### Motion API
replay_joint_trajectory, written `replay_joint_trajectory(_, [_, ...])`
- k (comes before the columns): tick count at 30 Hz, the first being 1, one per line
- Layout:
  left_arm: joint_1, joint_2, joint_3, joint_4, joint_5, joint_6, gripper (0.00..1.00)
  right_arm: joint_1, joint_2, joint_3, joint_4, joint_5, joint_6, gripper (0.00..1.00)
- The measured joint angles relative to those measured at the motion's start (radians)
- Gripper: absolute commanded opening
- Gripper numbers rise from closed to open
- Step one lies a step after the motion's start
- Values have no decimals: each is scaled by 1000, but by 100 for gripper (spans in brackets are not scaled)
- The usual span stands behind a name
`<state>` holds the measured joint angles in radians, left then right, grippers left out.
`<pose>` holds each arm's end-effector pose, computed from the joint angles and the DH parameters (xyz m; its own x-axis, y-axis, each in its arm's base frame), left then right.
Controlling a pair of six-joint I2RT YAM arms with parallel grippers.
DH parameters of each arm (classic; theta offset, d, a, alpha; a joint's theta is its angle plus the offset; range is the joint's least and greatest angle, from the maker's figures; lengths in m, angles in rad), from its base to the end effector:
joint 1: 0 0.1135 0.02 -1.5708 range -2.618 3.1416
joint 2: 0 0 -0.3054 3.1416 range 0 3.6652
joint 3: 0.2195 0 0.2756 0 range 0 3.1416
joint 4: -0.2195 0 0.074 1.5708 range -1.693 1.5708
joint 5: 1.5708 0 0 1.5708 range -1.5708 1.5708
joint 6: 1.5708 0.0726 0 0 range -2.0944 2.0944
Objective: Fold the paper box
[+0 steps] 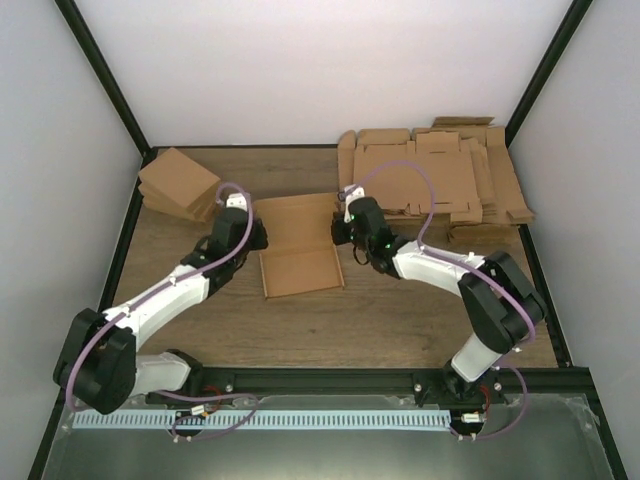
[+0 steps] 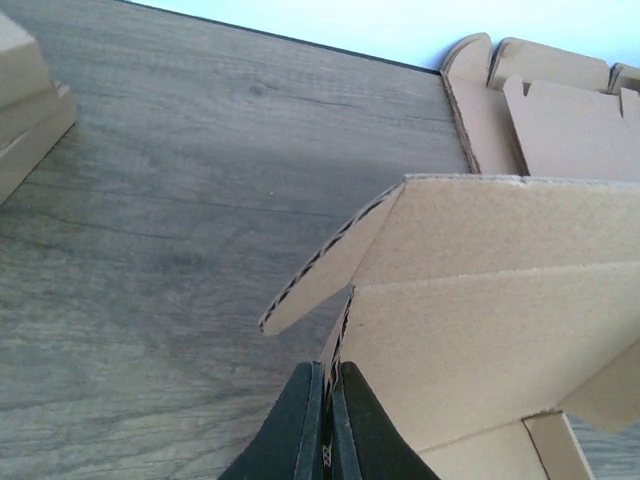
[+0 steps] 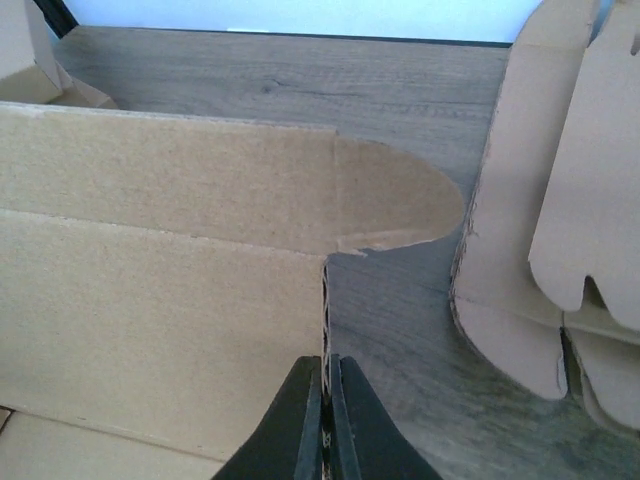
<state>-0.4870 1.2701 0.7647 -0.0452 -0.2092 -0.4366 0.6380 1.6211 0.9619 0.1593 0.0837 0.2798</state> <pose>0.2877 -0.1353 0.2516 -0.5464 -0.1787 -0.8182 0.0776 0.9620 -0.2619 0.3355 0.2412 0.2311 -0.5177 -0.0412 -0.8546 -0.4074 0.8902 0.2039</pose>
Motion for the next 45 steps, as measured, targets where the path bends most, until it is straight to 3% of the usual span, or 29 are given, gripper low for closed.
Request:
replay_joint_trajectory(5, [-13,-42,-177,168,-37,-63,4,90,-12,-121,174,134,3,1])
replay_joint_trajectory(9, [-36,-66,-234,242,-64,-112,4,132,-36,-176,232,209,17,1])
replay_joint_trajectory(23, [-109,-172,-344,285,-114,-276,4,230,-95,-267,264,353,150,1])
replay_joint_trajectory(35, [-144,-143,-344,303,-185,-334,4,277,-49,-237,256,472,230,1])
replay_joint_trajectory(45, [-144,-119,-331,290,-195,-349,5,277,-23,-230,264,480,234,1])
